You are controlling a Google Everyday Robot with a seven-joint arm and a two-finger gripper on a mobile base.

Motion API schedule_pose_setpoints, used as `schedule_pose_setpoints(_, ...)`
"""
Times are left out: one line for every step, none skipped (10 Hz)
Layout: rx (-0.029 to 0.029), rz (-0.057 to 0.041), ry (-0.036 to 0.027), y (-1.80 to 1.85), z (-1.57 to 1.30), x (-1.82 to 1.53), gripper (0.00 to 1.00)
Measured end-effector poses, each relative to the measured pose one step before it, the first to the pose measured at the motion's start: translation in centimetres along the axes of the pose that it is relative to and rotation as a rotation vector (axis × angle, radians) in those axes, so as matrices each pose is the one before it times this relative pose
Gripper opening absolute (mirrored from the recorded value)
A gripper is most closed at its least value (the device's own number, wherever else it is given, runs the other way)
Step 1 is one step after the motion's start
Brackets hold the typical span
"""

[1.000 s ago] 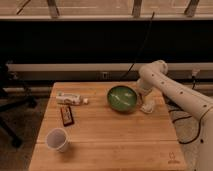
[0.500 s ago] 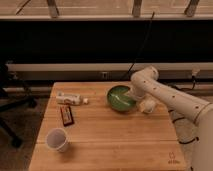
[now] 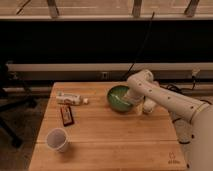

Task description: Pick up the ceramic bowl

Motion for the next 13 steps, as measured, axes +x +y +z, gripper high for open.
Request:
schedule_pose_setpoints(-0.00379,-0.00364,-0.00803,0.115,0.181,-0.229,0.57)
schedule_pose_setpoints(-0.00161,-0.00244,-0.00858,0.108,0.147,-0.164,0.47)
schedule_pose_setpoints(-0.0013,-0.00148,-0.00851,0.117,0.109,-0.12,0.39)
schedule_pose_setpoints(-0.00234,-0.00187,-0.01445,0.213,0.267,-0.125,0.25)
schedule_pose_setpoints(-0.00003,-0.00057,-0.00719,0.102,0.114,-0.028,0.16)
schedule_pose_setpoints(-0.00164,-0.00005,-0.00552,0.127,0.079,-0.012,0.08)
schedule_pose_setpoints(0.00057,0.00128,-0.02244,0.307,0.208,-0.01,0.01)
schedule_pose_setpoints(0.00294,-0.00329,-0.01642,0.312,0.102,0.113,0.0)
schedule_pose_setpoints(0.00186,-0.00624,0.00984,-0.148,-0.235,-0.001,0.0)
schedule_pose_setpoints(-0.00034,-0.00678,0.0108,-0.395,-0.58,-0.329,0.0)
schedule_pose_setpoints(0.01257,-0.00486,0.01256,-0.583,-1.249,-0.096,0.0)
schedule_pose_setpoints(0.00229,-0.00475,-0.00055,-0.132,-0.859,-0.068,0.0)
schedule_pose_setpoints(0.0019,-0.00718,-0.00256,-0.058,-0.356,-0.06,0.0)
